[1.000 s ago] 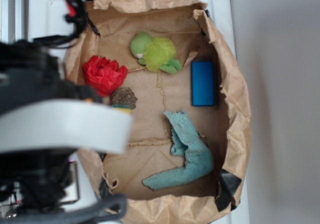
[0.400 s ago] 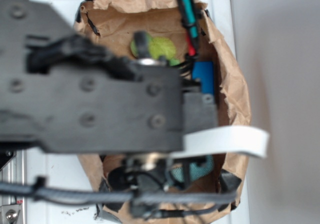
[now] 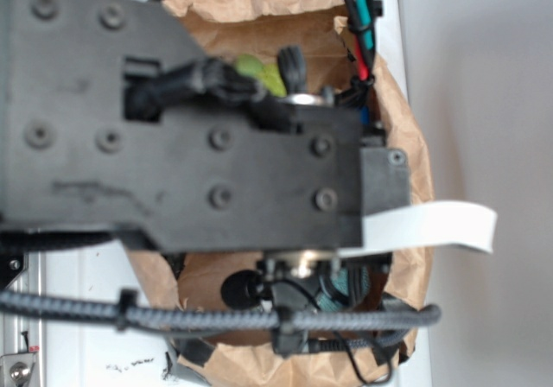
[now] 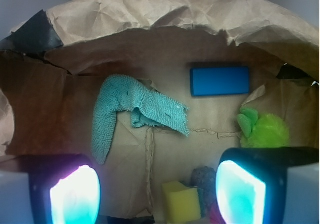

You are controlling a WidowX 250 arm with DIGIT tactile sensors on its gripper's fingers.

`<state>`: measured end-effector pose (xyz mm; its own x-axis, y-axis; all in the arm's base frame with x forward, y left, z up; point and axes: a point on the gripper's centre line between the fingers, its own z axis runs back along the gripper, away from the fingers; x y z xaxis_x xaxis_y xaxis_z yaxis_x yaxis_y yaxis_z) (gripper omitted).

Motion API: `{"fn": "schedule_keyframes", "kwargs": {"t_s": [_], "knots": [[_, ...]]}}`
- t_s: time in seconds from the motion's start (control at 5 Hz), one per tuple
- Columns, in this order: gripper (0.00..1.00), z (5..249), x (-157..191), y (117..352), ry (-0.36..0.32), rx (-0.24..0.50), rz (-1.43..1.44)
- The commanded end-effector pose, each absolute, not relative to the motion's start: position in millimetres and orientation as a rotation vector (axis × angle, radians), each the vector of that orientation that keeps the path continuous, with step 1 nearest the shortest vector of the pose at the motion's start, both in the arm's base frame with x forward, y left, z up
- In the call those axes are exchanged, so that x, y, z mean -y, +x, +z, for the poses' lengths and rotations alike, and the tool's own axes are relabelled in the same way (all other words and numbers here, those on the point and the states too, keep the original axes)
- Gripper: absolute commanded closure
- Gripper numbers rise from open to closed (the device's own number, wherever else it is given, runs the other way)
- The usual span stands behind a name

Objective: Grab the blue cloth.

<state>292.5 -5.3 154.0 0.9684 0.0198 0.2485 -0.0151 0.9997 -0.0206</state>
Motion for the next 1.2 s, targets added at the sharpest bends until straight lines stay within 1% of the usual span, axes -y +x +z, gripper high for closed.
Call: {"fn": "schedule_keyframes", "kwargs": {"t_s": [0.0,0.2,0.4,0.6,0.8,1.0], "knots": [[0.0,171.5,1.4,300.3,-0.014,0.305,0.029],[0.0,124.7,-9.3,316.0,0.017,0.325,-0.04],[0.0,105.0,-10.2,329.8,0.052,0.358,-0.087],[0.0,96.2,2.2,330.4,0.056,0.358,-0.125],[0.0,98.6,18.1,331.0,-0.076,0.307,-0.156],[0.0,98.4,29.0,332.7,-0.146,0.288,-0.174]]}}
